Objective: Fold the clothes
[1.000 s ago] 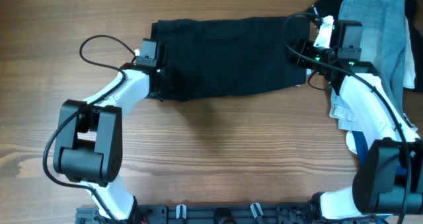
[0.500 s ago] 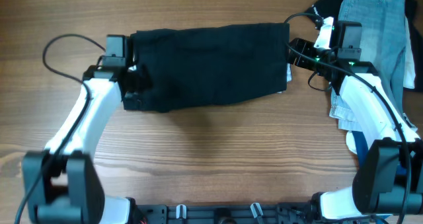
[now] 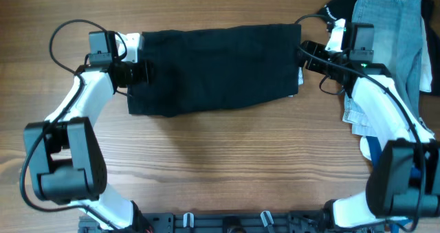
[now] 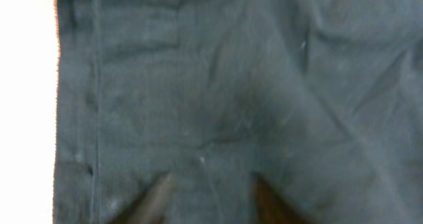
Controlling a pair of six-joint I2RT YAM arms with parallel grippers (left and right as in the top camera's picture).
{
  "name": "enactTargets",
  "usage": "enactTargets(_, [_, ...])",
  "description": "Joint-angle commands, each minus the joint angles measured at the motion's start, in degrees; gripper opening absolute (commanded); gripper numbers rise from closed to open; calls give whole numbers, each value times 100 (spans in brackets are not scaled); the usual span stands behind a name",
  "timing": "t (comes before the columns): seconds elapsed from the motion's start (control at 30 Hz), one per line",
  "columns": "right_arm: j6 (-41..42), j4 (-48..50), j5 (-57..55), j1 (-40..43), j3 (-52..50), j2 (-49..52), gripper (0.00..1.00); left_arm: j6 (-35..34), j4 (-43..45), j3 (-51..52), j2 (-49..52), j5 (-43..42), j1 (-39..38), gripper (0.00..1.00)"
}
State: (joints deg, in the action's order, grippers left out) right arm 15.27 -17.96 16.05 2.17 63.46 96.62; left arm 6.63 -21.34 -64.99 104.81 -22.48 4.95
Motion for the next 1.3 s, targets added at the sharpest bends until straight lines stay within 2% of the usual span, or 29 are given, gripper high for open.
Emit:
enactTargets(0.0, [-7,197,-11,-142,-4,435,89,199,0,0,444,101,15,8])
enactTargets(0.03, [-9,286,-11,-146,-4,533,89,107,17,0,518,428,15,4])
enactTargets(0.1, [-9,450,-11,-146,-4,710,90,-26,72,0,555,868,15,4])
enactTargets(0.23, [-11,822,17,-149,-4,1139,91,-26,365,0,586,1027,17,4])
enactTargets(0.5, [57,1425,457,-146,-4,1945,93,-164,400,0,1084,1036,15,4])
enactTargets(0.67, [1537,1338,1523,-205,-4,2376,84,-269,400,0,1104,1034,15,4])
enactTargets(0.77, [2098,1357,1617,-426,-4,2671,74,-286,393,0,1104,1034,15,4])
enactTargets(0.83, [2076,1368,1615,-614,-4,2761,62,-286,376,0,1104,1034,15,4])
enactTargets(0.87, [1993,1397,1617,-643,-4,2761,47,-308,376,0,1104,1034,15,4])
enactTargets(0.93, [1784,1412,1641,-566,-2,2754,4,-387,376,0,1104,1036,15,4])
enactTargets(1.07, [1353,1071,2004,101,214,2444,4,-553,354,0,1102,748,15,4])
enactTargets(1.17, [487,-68,2002,645,883,1794,4,-763,249,-2,1102,254,-15,4])
enactTargets(1.27, [-61,-970,1976,782,1569,1456,4,-1189,269,-2,1047,101,-179,4])
